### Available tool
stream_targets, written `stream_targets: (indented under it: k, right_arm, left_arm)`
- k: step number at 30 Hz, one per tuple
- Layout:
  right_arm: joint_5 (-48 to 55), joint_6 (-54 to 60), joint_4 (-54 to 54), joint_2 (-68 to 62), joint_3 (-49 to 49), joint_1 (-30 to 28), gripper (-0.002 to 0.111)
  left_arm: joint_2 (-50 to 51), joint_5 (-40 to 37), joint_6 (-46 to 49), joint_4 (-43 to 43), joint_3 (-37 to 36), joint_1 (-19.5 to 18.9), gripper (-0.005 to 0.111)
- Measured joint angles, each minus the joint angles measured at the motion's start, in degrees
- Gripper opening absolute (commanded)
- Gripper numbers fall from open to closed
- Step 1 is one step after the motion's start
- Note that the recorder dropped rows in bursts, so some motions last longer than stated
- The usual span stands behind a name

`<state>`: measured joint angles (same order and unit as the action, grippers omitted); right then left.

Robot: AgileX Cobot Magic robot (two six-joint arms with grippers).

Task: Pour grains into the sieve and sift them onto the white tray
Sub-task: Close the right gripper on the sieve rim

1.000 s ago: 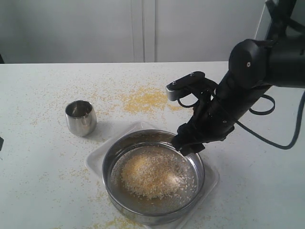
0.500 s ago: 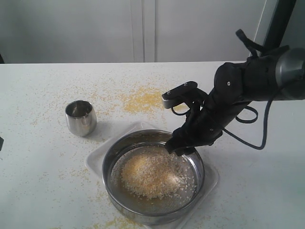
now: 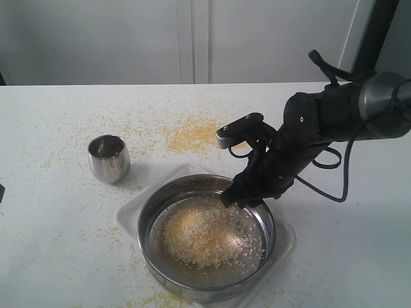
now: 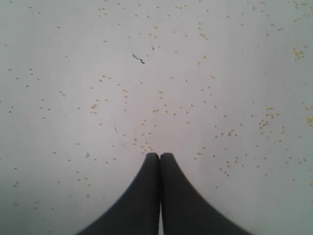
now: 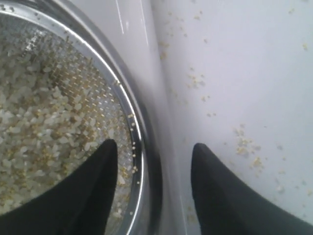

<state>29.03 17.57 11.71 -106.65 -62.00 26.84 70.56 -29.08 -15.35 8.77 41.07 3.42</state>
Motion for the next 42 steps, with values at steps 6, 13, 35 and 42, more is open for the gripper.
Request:
stream_targets:
  k: [6, 13, 35, 42]
  right_arm:
    - [-1.33, 0.0, 0.0, -0.89, 0.0, 0.0, 0.044]
    - [-1.96, 0.0, 0.0, -0.89, 0.0, 0.0, 0.044]
    - [-2.07, 0.0, -0.65, -2.37, 0.0, 0.0, 0.037]
    - [-2.2, 0.0, -0.65, -2.37, -0.06, 0.0, 0.013]
  left_arm:
    - [0.0, 0.0, 0.0, 0.0, 0.0, 0.0, 0.001]
    - [0.0, 0.0, 0.0, 0.0, 0.0, 0.0, 0.001]
    - [0.0, 0.1, 0.0, 0.0, 0.0, 0.0, 0.001]
    - [0.0, 0.1, 0.0, 0.0, 0.0, 0.0, 0.001]
